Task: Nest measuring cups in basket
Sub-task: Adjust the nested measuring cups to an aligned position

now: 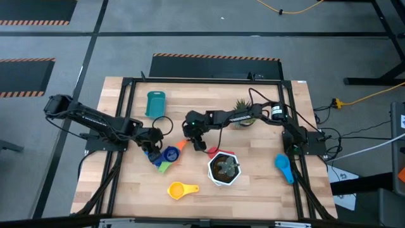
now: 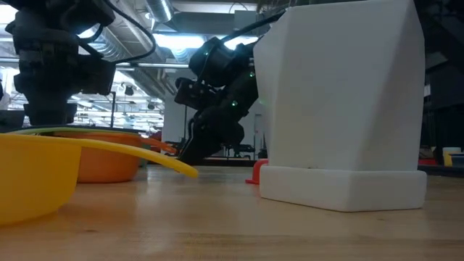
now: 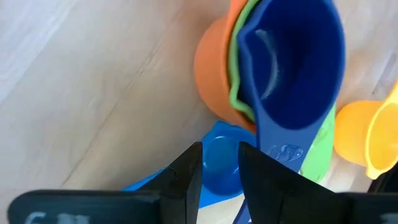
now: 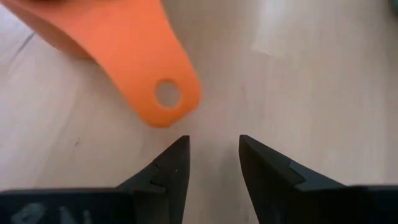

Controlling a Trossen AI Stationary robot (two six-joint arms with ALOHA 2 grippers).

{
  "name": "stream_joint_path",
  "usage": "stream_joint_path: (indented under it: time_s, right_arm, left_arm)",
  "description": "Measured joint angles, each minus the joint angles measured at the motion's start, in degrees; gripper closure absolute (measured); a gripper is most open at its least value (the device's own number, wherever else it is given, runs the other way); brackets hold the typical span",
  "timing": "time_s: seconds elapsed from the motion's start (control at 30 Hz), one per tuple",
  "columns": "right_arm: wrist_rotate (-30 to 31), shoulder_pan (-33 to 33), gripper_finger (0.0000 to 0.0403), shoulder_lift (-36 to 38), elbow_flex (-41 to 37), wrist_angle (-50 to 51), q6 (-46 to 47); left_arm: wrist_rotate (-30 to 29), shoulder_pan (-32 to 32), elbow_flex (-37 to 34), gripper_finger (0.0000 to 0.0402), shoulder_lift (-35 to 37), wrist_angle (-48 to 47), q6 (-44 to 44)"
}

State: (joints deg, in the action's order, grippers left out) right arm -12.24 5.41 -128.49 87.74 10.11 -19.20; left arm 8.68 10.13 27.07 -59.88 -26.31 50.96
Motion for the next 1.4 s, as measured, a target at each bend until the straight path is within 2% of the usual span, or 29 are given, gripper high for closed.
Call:
stream_joint_path:
  time_s: [0.37,0.9,0.97,1.17,1.4]
  right_arm:
    - [1.6,0.4,0.0260,2.5,0.2,4.0,0.0]
    - [1.7,0.4,0.0260,2.5,0.3,5.9,0.0]
    - [1.7,0.4,0.0260,2.5,0.3,6.5,0.0]
    - [1.7,0.4,0.0260,2.5,0.3,7.0,0.0]
    - [4.3,0.4,0.0260,2.6,0.3,7.0,-0.6]
  left_arm:
    - [-1.2,0.6,0.0,0.0305,-0.1,2.9,0.0]
    - [-13.2,-2.5,0.0,0.0305,-0.1,9.4,-0.4]
    - [-12.6,-3.4,0.0,0.0305,0.8,9.5,-0.5]
    - [-5.2,-4.1,0.0,0.0305,1.5,10.5,-0.4]
    - [-4.6,-4.1,0.0,0.0296,1.5,10.6,-0.5]
